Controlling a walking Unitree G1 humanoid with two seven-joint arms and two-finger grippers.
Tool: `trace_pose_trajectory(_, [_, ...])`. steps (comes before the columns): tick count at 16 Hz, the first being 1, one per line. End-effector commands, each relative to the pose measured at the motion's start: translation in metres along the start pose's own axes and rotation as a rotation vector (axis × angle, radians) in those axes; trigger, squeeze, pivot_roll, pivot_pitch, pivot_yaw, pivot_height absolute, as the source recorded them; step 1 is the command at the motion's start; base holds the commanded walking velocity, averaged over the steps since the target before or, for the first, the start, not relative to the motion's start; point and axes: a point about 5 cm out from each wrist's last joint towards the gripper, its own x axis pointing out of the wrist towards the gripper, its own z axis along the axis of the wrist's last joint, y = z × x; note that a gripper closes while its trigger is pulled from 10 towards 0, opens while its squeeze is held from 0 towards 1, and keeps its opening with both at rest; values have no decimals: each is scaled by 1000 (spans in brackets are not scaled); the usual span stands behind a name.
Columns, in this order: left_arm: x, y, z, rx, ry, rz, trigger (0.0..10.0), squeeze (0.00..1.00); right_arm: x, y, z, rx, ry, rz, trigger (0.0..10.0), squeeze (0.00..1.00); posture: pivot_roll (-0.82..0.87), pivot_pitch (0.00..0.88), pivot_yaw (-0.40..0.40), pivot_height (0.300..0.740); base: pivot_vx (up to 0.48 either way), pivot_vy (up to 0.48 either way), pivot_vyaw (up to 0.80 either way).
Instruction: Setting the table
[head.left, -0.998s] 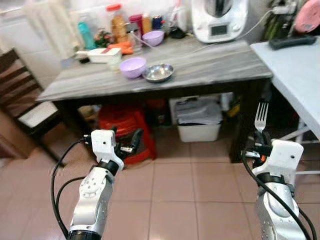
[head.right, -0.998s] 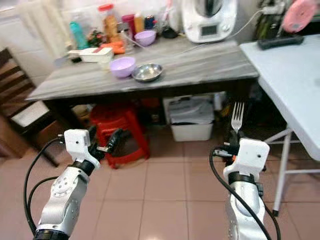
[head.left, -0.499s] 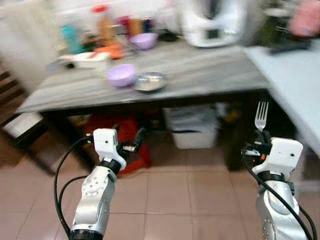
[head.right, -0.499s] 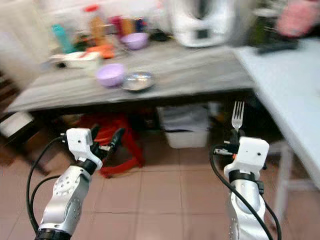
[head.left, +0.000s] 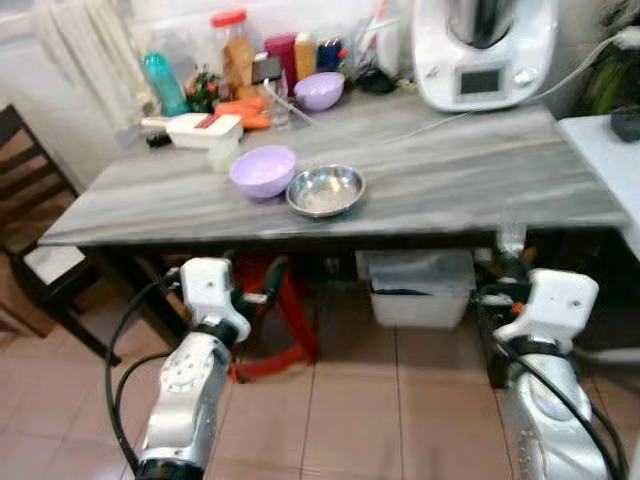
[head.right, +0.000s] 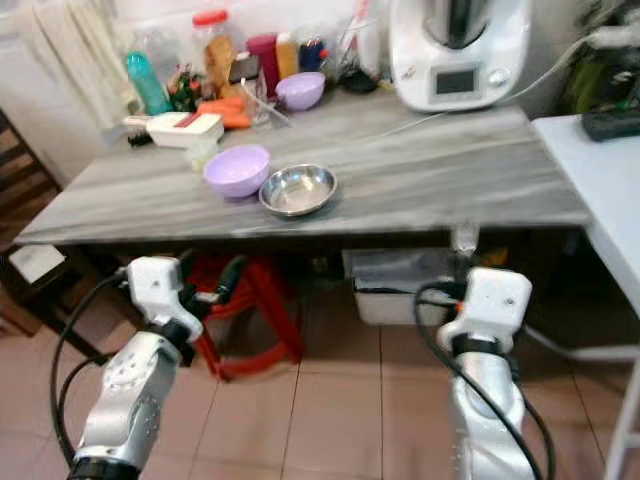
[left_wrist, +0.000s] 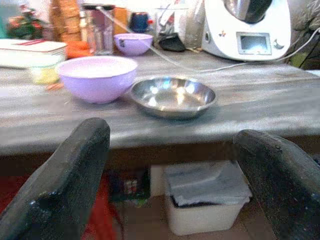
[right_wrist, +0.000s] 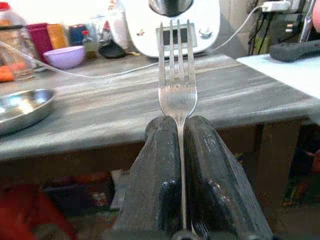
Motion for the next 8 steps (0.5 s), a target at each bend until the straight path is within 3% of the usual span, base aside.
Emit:
trace_pose_trajectory(1, [-3, 12, 5, 17, -8, 34, 10000, 0, 1, 11, 1, 24, -7, 33, 10000, 0, -90, 3, 144, 740, 480, 0, 0])
trace_pose_trajectory(8, [-4, 11, 5, 15, -6, 27, 10000, 0, 6, 10, 1, 15, -10, 36, 10000, 0, -85, 0, 145, 740, 480, 0, 0])
